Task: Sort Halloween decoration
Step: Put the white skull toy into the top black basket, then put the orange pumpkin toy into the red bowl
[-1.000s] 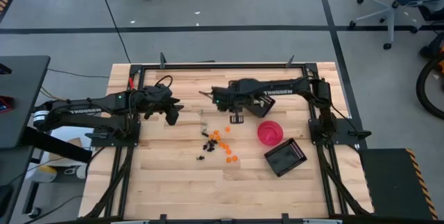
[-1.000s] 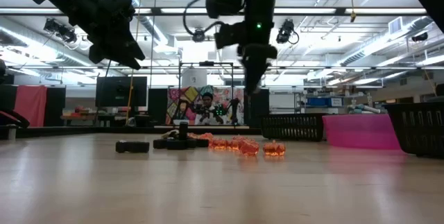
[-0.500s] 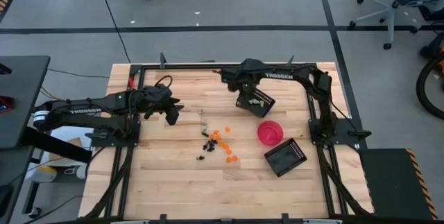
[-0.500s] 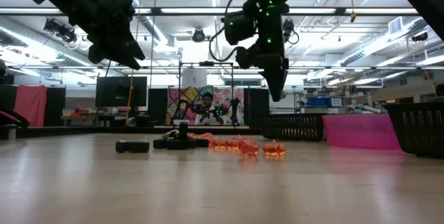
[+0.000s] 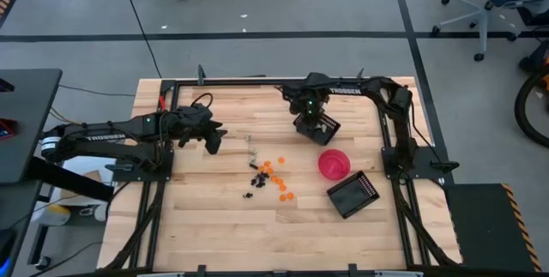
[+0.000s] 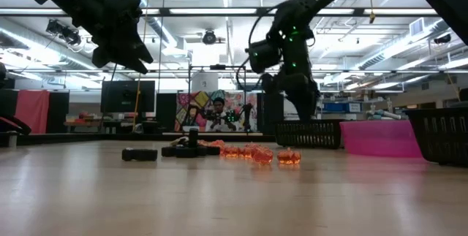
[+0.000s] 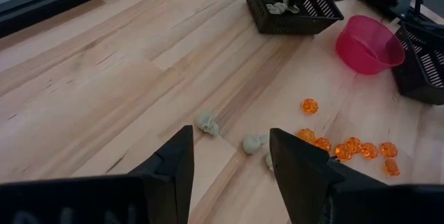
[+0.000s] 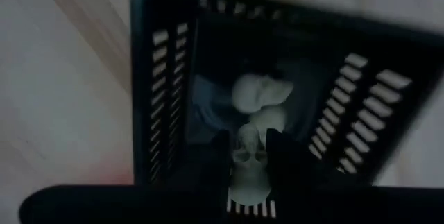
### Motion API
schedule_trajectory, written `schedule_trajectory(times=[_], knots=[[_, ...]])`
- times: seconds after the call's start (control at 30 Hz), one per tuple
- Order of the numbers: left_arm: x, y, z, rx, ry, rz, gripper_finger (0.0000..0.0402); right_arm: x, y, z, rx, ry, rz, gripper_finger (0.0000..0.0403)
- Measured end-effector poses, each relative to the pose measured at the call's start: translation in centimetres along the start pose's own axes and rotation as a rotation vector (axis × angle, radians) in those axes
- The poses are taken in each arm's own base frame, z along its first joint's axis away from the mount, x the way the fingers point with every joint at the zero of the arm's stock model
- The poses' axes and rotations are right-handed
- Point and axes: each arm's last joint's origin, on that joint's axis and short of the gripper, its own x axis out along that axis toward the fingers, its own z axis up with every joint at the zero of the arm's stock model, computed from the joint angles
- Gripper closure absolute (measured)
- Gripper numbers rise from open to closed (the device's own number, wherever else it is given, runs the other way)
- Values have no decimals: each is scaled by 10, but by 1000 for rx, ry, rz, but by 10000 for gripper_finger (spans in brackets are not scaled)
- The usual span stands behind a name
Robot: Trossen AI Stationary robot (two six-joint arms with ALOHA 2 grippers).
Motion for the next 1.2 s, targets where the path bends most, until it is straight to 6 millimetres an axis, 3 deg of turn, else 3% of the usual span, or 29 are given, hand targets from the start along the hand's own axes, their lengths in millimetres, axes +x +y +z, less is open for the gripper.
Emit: schedule_trajectory(times=[0.17, 0.53, 0.9, 1.07, 1.2], knots=[[0, 0, 0, 0, -1, 0, 239, 13, -1, -6, 1, 36, 0, 315], [0, 0, 0, -1, -3, -2, 239, 15, 0, -3, -1, 5, 19, 311], [0, -1, 1, -3, -15, -8, 239, 14, 0, -2, 23, -2, 53, 236], [0, -1, 1, -2, -15, -8, 239, 1, 2, 1, 9, -22, 50, 228], [0, -1, 2, 7, -16, -8, 239, -26, 12, 5, -34, -122, -8, 232]])
